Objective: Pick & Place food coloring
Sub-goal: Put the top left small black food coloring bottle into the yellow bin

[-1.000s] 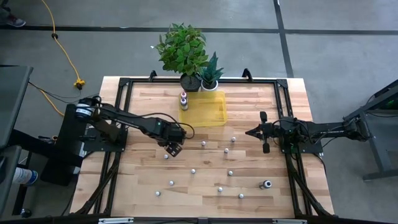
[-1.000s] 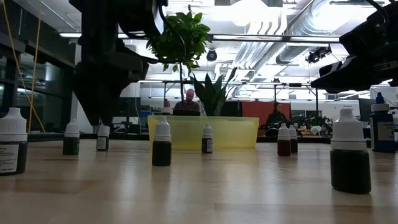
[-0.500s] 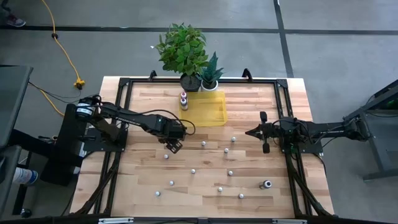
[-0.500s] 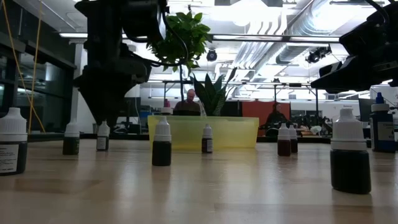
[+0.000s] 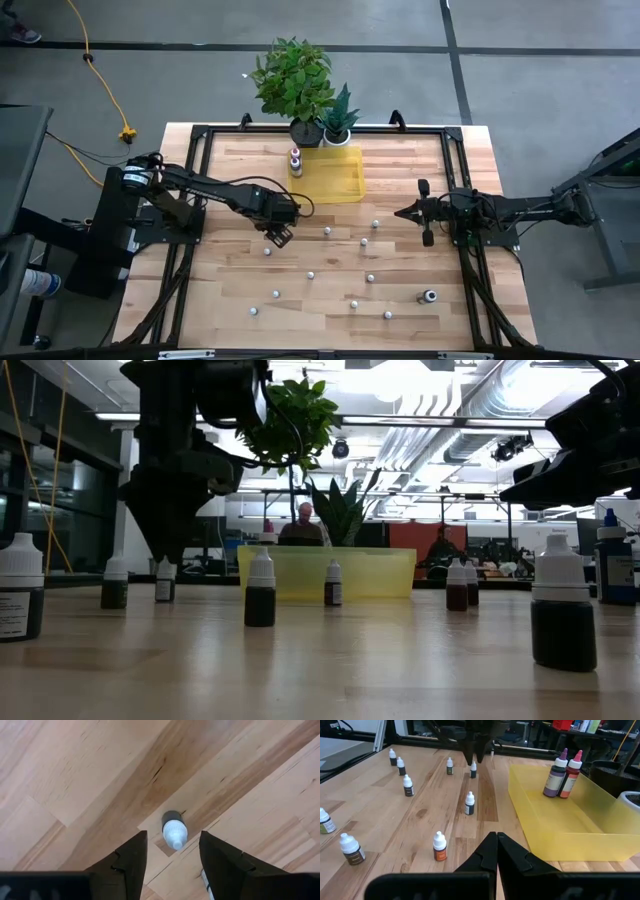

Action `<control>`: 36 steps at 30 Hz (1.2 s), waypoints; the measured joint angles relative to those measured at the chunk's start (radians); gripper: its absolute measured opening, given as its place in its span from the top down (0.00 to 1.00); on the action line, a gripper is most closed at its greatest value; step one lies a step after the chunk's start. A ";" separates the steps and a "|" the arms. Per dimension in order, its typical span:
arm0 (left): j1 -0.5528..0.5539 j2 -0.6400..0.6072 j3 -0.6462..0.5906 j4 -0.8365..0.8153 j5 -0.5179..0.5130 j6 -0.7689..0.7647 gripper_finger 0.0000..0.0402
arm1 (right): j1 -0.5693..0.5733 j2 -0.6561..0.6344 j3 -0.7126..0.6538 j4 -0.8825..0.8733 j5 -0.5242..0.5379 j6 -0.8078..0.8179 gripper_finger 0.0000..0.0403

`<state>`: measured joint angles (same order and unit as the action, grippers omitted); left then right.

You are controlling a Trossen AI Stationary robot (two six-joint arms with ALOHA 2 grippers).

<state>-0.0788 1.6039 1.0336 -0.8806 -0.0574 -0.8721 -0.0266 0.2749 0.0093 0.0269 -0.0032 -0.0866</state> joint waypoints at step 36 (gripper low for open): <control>0.000 0.047 0.001 0.019 0.003 0.030 0.58 | 0.000 0.000 0.000 0.000 0.000 0.000 1.00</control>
<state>-0.0788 1.6512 1.0344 -0.8620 -0.0544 -0.8417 -0.0265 0.2749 0.0093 0.0269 -0.0029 -0.0868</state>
